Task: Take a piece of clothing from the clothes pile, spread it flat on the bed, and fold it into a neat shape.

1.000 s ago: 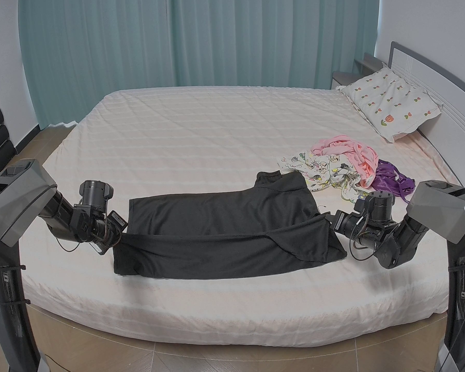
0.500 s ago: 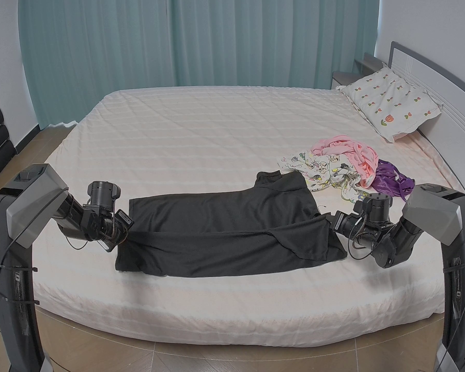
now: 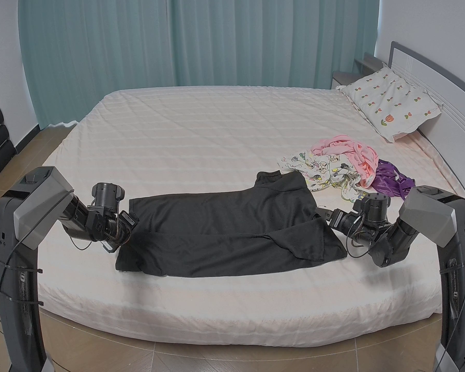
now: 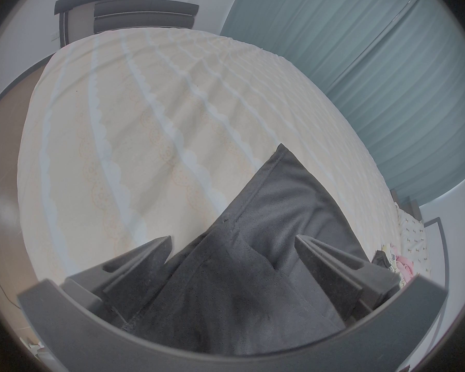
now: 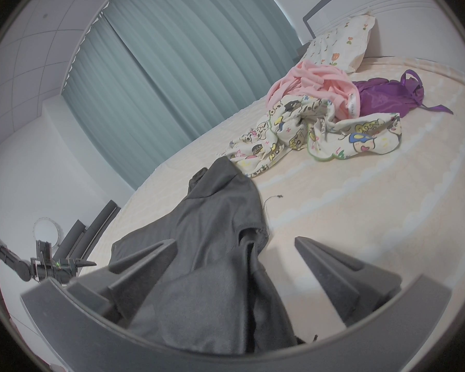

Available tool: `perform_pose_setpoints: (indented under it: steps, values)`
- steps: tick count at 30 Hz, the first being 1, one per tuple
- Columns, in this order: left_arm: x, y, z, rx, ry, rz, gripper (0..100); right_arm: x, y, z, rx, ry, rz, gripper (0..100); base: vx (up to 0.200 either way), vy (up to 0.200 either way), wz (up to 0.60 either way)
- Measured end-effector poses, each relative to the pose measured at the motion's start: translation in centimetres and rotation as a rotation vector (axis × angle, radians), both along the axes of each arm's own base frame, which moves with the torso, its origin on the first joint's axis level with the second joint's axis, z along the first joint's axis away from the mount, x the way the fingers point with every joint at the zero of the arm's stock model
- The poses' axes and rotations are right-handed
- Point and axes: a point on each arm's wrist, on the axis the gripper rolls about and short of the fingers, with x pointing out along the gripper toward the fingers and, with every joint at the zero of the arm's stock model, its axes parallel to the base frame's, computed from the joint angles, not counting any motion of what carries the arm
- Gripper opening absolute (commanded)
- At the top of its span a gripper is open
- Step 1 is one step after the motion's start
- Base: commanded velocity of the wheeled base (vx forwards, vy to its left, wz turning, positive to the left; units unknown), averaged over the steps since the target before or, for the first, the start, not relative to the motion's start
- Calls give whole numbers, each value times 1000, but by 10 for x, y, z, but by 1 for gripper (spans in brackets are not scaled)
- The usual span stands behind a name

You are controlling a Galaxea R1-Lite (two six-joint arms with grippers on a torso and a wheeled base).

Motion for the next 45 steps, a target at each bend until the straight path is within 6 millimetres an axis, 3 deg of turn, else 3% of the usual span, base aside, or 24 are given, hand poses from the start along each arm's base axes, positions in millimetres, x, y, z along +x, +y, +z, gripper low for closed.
perform_pose_setpoints:
  steps: [7, 18, 24, 32, 45]
  values:
    - [-11, 0, 11, -19, -3, 16, 100, -9, 0, 18, 118, 28, -63, 100, 0, 0, 0]
    - [-70, -7, 29, -49, 59, -23, 100, -67, 55, 19, 265, 214, -66, 100, 0, 0, 0]
    - [-106, -7, 40, -61, 40, -37, 100, -84, 80, 12, 272, 272, -53, 100, 0, 0, 0]
    - [-129, -7, 49, -66, 0, -44, 100, -92, 95, 2, 267, 332, -40, 100, 0, 0, 0]
    - [-131, -6, 54, -66, -16, -44, 100, -78, 98, -3, 270, 345, -47, 100, 0, 0, 0]
